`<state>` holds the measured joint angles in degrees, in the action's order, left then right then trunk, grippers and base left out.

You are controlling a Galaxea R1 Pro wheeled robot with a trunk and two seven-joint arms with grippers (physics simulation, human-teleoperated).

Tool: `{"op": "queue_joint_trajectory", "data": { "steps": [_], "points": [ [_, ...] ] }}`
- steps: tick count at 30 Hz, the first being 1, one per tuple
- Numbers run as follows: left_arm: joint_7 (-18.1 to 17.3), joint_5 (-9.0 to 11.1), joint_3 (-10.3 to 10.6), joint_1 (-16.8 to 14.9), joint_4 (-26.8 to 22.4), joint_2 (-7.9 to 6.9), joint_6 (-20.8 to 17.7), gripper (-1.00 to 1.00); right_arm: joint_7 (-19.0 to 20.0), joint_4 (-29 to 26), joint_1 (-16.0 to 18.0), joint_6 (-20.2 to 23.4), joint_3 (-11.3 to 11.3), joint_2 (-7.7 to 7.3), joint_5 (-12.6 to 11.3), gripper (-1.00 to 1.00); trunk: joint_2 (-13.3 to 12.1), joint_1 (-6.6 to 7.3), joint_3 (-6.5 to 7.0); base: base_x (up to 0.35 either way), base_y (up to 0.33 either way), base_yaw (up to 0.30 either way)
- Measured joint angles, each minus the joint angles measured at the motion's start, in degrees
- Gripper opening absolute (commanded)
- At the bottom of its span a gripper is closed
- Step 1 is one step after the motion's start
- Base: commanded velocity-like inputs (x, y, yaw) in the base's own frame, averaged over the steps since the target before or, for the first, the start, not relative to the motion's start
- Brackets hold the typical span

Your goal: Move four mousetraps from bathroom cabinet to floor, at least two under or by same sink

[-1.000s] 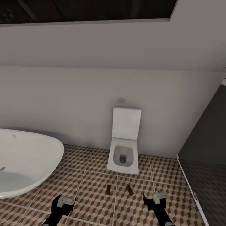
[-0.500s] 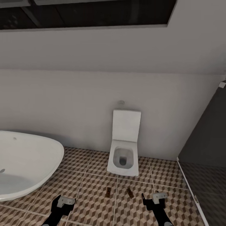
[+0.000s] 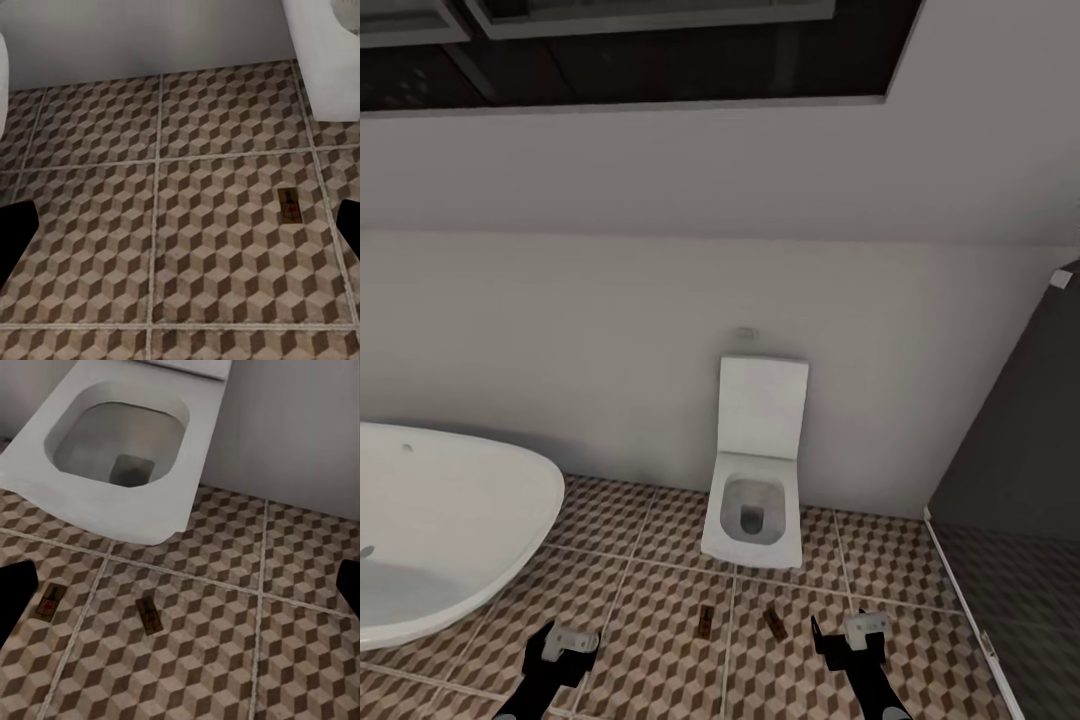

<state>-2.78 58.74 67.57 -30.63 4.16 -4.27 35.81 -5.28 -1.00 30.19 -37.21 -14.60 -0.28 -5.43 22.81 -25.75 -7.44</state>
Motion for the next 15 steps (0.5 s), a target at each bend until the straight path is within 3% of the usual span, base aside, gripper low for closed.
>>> {"op": "queue_joint_trajectory", "data": {
  "steps": [10,15],
  "points": [
    [0.06,-0.01,0.01,0.00,-0.04,0.32,-0.09,1.00,-0.06,-0.03,0.00,0.55,0.00,0.05,0.00,1.00,-0.01,0.00,0.52,0.000,0.000,0.000],
    [0.14,0.01,0.00,0.00,0.01,0.71,-3.22,1.00,-0.09,-0.01,0.00,6.00,0.00,0.03,0.00,1.00,-0.01,0.00,0.55,0.000,0.000,0.000]
  ]
}}
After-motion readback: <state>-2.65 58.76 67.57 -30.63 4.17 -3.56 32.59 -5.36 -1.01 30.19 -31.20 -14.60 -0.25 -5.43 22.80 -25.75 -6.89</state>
